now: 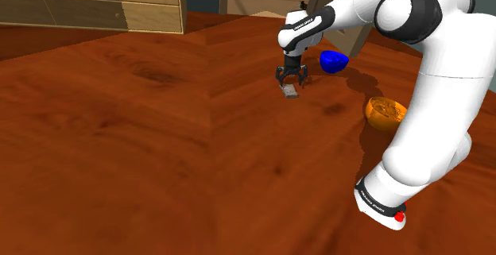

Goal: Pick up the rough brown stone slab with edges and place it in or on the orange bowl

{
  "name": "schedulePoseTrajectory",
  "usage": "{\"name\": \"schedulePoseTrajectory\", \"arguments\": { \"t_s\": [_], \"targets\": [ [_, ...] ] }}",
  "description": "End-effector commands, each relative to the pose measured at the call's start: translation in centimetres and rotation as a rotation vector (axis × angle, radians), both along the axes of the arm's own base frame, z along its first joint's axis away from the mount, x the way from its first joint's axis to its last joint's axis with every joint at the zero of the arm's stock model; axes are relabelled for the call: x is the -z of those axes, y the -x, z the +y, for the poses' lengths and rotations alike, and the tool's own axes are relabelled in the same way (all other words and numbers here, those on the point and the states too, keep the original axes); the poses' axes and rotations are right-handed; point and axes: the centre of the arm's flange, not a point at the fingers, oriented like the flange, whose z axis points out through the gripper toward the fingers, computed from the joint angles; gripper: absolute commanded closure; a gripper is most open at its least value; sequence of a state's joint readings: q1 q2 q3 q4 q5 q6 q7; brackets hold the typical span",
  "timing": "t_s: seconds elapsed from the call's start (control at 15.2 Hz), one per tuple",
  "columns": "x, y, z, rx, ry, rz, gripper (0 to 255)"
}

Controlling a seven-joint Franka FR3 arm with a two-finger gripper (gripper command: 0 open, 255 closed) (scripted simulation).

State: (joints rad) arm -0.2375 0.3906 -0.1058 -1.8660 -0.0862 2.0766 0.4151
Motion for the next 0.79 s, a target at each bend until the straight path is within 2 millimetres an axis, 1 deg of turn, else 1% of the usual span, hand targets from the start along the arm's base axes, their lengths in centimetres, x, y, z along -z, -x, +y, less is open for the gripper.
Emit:
{"name": "schedulePoseTrajectory", "arguments": {
  "t_s": [0.0,0.2,0.26,0.73],
  "targets": [
    [1.1,0.2,-0.1,0.003,0.001,0.001,0],
    [2.6,0.6,-0.2,0.003,0.001,0.001,0],
    [3.4,0.7,-0.3,0.003,0.001,0.001,0],
    [3.4,0.7,-0.3,0.003,0.001,0.001,0]
  ]
}}
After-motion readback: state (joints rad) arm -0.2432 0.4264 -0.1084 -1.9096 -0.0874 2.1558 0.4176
